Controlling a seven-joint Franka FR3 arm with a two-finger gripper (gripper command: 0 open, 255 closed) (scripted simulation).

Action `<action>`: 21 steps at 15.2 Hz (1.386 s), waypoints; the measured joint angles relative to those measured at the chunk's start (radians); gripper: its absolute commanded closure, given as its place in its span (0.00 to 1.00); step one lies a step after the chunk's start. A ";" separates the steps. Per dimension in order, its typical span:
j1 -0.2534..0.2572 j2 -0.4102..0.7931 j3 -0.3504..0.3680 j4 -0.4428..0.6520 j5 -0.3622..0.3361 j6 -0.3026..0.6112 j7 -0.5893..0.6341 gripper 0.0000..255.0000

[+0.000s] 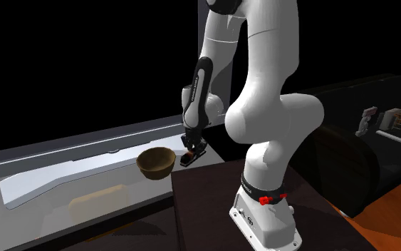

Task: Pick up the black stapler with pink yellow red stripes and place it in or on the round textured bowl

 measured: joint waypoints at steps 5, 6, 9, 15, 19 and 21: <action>-0.085 -0.091 0.107 -0.026 0.104 -0.067 -0.085 1.00; -0.099 -0.108 0.125 -0.030 0.127 -0.079 -0.103 1.00; -0.136 -0.168 0.182 -0.047 0.210 -0.119 -0.165 1.00; -0.165 -0.284 0.248 -0.060 0.378 -0.208 -0.289 1.00; -0.158 -0.358 0.259 -0.064 0.465 -0.271 -0.352 1.00; -0.150 -0.398 0.259 -0.062 0.502 -0.309 -0.379 1.00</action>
